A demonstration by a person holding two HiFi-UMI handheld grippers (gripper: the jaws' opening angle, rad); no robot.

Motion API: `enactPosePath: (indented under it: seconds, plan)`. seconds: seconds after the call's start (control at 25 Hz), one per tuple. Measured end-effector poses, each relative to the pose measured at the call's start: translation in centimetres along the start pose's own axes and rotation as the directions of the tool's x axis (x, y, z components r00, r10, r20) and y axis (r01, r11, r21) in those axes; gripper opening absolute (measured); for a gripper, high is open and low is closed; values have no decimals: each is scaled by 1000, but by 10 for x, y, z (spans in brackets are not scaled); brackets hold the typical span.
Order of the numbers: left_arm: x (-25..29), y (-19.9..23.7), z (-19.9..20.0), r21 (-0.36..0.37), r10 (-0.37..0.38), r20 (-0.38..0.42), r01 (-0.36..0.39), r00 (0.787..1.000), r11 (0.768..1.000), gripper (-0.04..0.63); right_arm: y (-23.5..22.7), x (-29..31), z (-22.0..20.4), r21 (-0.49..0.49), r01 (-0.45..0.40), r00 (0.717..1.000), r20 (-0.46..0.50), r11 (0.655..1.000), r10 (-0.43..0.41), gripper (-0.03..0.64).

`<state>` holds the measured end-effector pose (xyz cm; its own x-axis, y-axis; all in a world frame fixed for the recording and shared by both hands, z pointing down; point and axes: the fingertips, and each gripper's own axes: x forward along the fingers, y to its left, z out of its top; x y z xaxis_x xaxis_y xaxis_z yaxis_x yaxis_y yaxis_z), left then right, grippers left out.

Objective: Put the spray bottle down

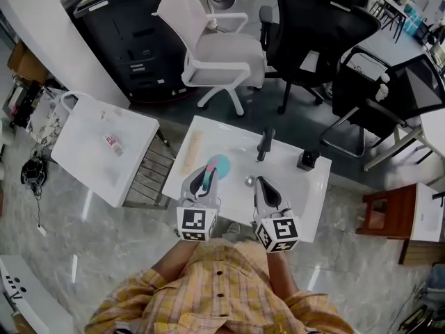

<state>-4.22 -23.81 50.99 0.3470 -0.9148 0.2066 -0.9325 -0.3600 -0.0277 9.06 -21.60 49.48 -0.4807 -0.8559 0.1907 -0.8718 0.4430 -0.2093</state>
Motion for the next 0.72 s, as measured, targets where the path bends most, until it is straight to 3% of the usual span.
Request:
enactPosePath:
  seconds: [0.4,0.72]
  plan:
    - [44,13,-3,-28,17,1,-17,1000,999,67,-17,18,-11,-12,-17,999,-36,1000,16,2]
    - [85,17,-13,-31,3,-48,-5,999,1000,67,-36,25,-17,9,4,999,-52,1000,-3,2]
